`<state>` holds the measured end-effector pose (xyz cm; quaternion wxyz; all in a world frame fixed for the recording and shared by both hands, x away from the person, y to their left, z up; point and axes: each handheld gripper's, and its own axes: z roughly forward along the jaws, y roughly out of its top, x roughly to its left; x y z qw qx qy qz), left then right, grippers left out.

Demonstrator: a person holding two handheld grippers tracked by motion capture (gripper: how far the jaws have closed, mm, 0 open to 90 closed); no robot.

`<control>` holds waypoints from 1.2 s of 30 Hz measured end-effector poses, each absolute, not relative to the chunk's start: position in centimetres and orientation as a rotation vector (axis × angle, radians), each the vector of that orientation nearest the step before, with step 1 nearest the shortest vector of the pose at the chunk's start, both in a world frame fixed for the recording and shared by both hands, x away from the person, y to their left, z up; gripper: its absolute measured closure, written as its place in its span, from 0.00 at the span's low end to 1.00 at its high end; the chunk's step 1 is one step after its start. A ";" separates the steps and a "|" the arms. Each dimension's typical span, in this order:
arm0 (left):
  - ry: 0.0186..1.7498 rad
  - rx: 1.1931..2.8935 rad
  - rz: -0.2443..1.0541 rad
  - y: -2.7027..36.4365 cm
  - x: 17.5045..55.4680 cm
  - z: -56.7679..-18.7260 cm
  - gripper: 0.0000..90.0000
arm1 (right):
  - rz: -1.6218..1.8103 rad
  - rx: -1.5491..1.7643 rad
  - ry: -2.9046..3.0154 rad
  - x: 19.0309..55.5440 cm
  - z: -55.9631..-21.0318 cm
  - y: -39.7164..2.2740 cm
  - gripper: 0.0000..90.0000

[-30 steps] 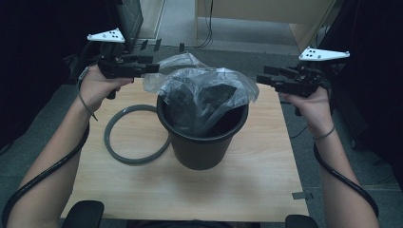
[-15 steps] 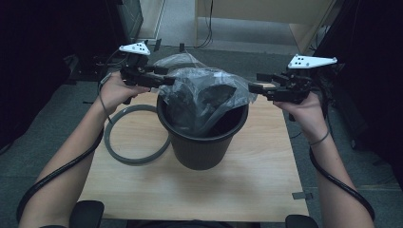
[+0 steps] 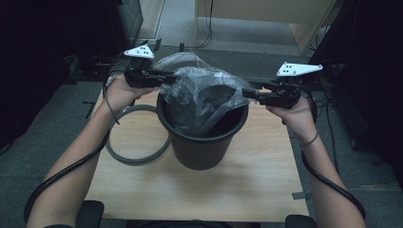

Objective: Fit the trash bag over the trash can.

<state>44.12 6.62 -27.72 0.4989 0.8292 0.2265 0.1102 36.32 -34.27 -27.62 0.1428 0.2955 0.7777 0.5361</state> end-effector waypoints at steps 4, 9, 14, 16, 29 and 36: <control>0.544 1.980 0.258 7.4 43.8 -27.4 0.88 | 1.526 0.885 2.251 36.1 -27.4 -34.3 0.92; 0.514 1.967 0.258 8.2 42.8 -27.0 0.93 | 1.546 0.874 2.247 35.3 -27.0 -34.7 0.96; 0.482 1.943 0.244 8.8 41.4 -26.8 0.93 | 1.563 0.859 2.258 34.2 -26.9 -35.0 0.97; 0.472 1.939 0.243 9.0 40.7 -26.7 0.93 | 1.573 0.848 2.263 33.7 -26.9 -35.1 0.97; 0.447 1.898 0.164 10.4 36.6 -26.9 0.96 | 1.638 0.795 2.322 30.2 -27.2 -35.1 0.95; 0.444 1.889 0.135 11.7 34.7 -28.0 0.97 | 1.628 0.752 2.361 28.8 -27.8 -34.8 0.93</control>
